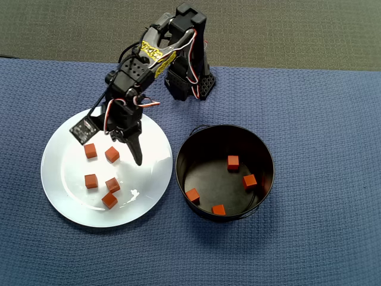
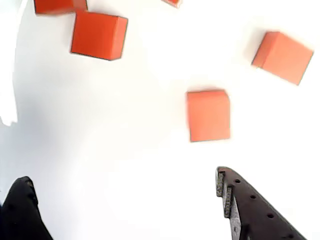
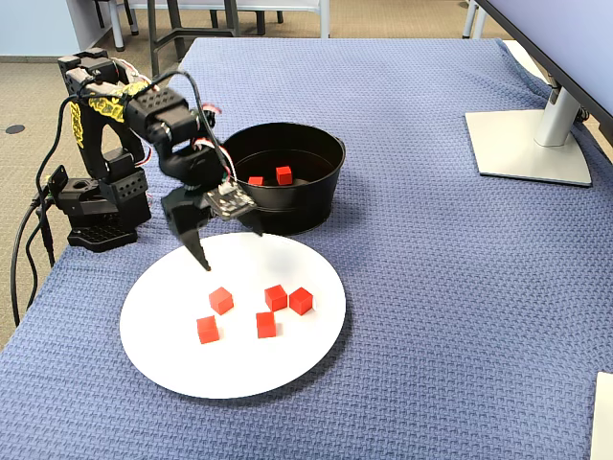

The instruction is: Pick up the red cubes from the white plate and place them in the black recipient

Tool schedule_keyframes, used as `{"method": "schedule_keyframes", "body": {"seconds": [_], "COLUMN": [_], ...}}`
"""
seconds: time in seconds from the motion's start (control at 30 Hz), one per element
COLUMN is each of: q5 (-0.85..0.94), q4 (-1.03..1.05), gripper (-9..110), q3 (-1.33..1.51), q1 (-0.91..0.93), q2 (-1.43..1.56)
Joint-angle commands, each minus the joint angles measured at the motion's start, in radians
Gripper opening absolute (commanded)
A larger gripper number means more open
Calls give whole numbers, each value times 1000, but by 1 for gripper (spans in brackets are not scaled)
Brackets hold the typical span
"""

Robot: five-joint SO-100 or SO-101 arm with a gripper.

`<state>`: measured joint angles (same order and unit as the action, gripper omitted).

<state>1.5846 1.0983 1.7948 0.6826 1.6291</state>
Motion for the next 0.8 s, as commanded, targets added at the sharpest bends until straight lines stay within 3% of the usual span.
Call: {"method": "schedule_keyframes", "body": {"seconds": [0.0,0.2,0.5,0.77], "q5": [212,285,133,103], "q4": [-49,-121,-273,-301], "gripper": [43,42,40,38], "q3": [-3,26,77,101], "q1": [38,66,52,54], "q2": [3,-40,-106,-114]}}
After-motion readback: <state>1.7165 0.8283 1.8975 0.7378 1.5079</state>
